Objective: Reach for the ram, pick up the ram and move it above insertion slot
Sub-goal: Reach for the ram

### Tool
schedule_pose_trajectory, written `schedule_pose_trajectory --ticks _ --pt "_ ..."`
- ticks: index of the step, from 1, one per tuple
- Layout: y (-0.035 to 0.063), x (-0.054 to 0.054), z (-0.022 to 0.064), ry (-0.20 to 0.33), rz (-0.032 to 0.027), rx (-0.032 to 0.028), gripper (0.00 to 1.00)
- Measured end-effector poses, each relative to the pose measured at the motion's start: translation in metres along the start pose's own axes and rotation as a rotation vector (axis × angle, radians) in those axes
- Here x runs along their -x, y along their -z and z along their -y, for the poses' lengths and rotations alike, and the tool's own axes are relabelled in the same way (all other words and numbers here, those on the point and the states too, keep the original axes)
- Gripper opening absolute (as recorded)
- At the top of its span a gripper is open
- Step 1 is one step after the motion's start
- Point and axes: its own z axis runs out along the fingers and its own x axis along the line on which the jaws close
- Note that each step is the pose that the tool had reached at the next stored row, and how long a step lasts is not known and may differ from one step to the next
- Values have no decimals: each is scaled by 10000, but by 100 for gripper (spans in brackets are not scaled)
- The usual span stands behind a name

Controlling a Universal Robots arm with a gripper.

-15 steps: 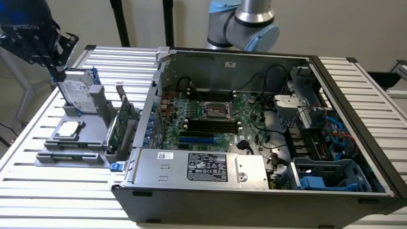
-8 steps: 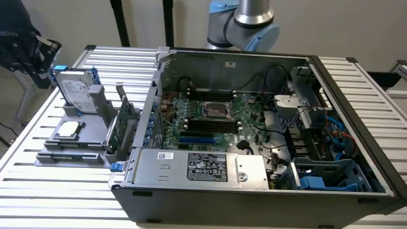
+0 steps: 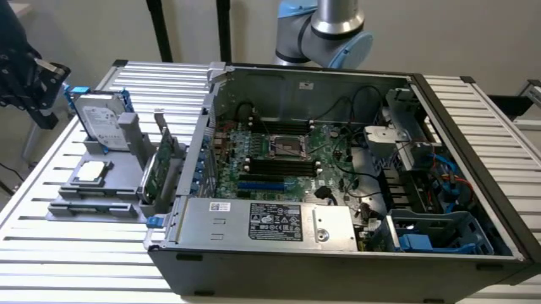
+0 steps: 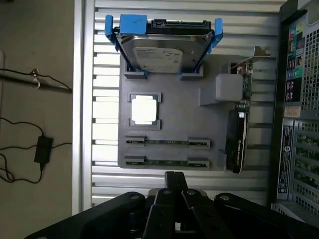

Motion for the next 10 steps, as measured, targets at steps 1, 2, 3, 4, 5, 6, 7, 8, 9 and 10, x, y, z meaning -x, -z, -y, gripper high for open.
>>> schedule_pose_trajectory --ticks 1,2,3,4,5,6,7,8,9,10 --pt "0 0 0 -1 1 0 11" --pt "0 0 0 -1 0 0 11" --pt "0 0 0 2 0 0 11" --pt "0 0 0 67 -4 -1 11" --pt "-1 0 0 229 -9 -1 11" --pt "-3 0 1 408 -15 -1 11" --pt "-4 0 1 588 -22 0 11" --pt "-5 0 1 778 -30 0 11" --pt "-6 0 1 963 -36 0 11" --pt "-7 0 1 1144 -43 0 11"
